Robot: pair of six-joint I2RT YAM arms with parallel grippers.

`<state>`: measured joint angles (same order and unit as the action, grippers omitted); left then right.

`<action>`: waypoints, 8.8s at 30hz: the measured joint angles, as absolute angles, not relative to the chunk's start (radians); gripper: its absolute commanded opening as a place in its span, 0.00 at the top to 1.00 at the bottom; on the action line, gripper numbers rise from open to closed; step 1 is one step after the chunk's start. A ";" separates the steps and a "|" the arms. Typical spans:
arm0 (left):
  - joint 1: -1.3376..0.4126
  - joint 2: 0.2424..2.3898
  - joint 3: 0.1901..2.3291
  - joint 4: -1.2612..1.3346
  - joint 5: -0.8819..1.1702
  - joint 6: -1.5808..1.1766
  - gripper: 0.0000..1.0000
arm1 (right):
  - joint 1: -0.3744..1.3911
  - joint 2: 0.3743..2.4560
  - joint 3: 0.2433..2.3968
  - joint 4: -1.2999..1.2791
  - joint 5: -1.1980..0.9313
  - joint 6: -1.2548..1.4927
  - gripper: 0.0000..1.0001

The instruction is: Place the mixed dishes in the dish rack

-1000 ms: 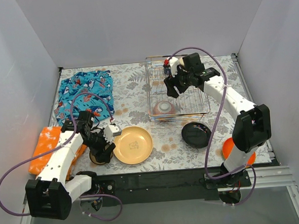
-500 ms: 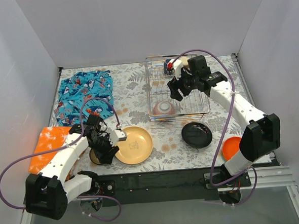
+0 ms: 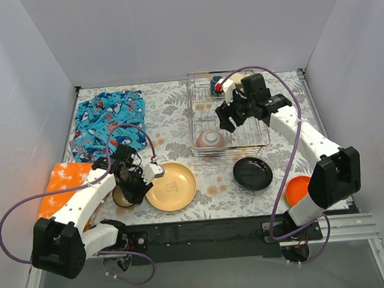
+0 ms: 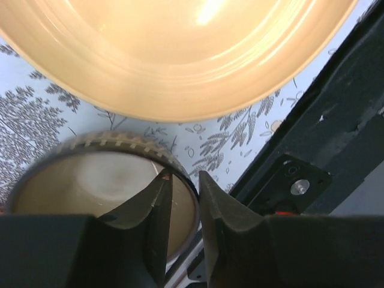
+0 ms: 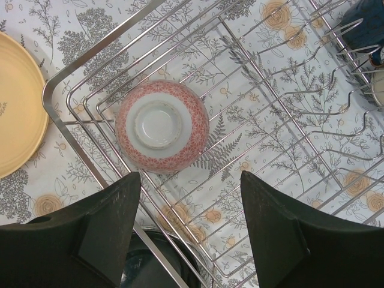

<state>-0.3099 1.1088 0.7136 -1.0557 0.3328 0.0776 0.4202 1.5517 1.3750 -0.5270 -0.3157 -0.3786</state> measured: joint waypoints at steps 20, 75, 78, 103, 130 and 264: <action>-0.316 1.407 1.332 -1.240 0.247 -0.009 1.00 | 0.406 1.551 1.369 -0.505 -0.258 -0.395 0.21; -0.650 2.364 1.649 0.676 0.660 -1.847 1.00 | -0.085 1.407 1.204 -0.605 -0.020 -0.244 0.02; -0.654 2.366 1.653 0.626 0.619 -1.868 1.00 | -0.086 1.397 1.180 -0.605 -0.029 -0.239 0.02; -0.583 2.347 1.616 0.517 0.595 -1.850 0.38 | -0.086 1.408 1.171 -0.604 -0.076 -0.233 0.02; -0.649 2.120 1.771 0.104 0.655 -0.794 0.40 | -0.095 1.553 1.346 -0.448 -0.309 -0.054 0.01; -0.707 2.419 1.844 0.327 0.283 -2.013 0.98 | -0.305 1.355 1.097 -0.547 -0.205 -0.130 0.02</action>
<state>-0.7074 2.4187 1.8442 0.3275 0.2829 -2.0132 -0.3054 1.3548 1.0973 -0.5472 -0.2054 -0.1303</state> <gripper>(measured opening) 0.086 0.981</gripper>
